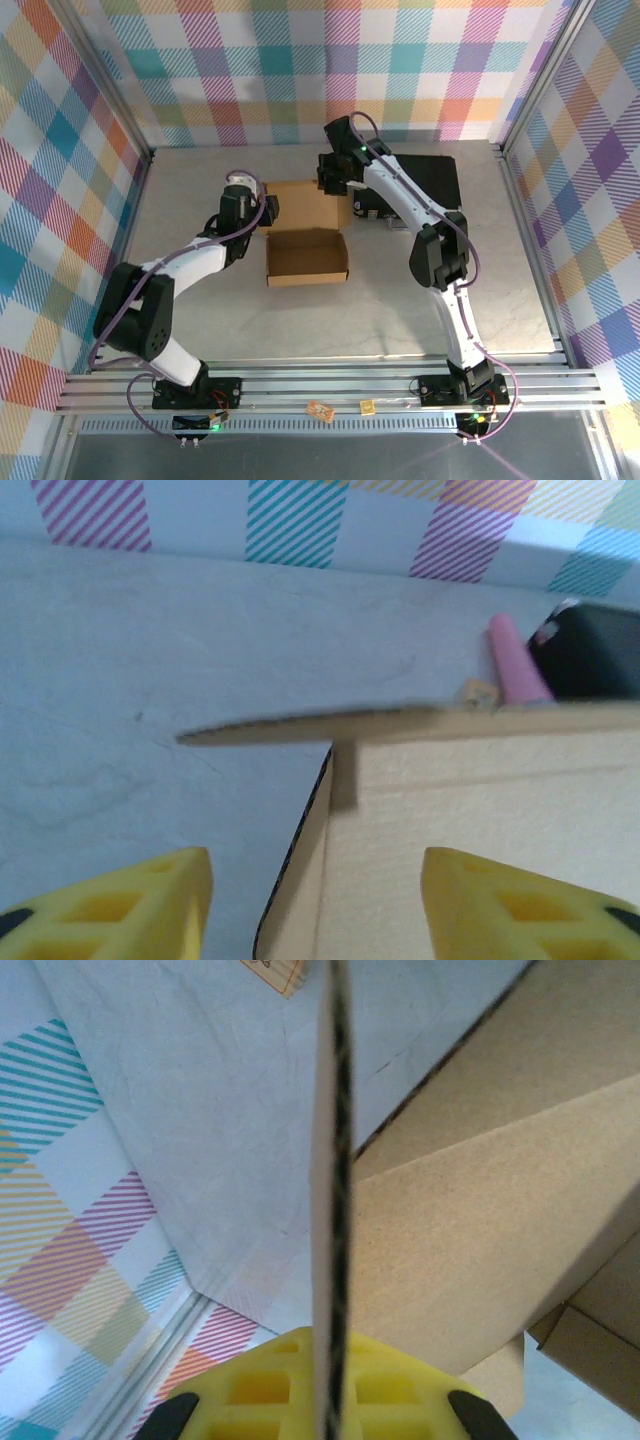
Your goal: Fold the paper box
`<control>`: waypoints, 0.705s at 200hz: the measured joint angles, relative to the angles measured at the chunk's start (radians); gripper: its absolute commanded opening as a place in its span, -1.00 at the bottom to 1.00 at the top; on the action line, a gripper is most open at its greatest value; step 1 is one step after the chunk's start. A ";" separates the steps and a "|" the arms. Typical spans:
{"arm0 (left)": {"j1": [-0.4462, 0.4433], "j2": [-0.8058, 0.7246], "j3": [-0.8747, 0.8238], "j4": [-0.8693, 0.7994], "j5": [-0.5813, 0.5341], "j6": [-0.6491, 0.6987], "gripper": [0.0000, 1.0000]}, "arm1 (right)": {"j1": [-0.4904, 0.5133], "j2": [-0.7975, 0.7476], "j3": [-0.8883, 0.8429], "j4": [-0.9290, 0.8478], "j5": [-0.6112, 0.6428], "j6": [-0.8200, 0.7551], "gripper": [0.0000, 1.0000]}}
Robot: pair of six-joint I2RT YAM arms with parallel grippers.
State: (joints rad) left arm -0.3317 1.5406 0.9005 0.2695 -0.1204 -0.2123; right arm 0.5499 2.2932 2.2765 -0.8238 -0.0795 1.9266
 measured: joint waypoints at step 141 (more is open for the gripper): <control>0.304 0.063 0.510 -0.922 0.340 -0.962 0.61 | 0.000 -0.266 -0.328 0.240 -0.069 -0.193 -1.00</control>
State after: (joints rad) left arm -0.0273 1.6039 1.4109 -0.6521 0.2192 -1.1748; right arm 0.5499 2.0277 1.9480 -0.5835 -0.1490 1.7332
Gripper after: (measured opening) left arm 0.805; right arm 0.050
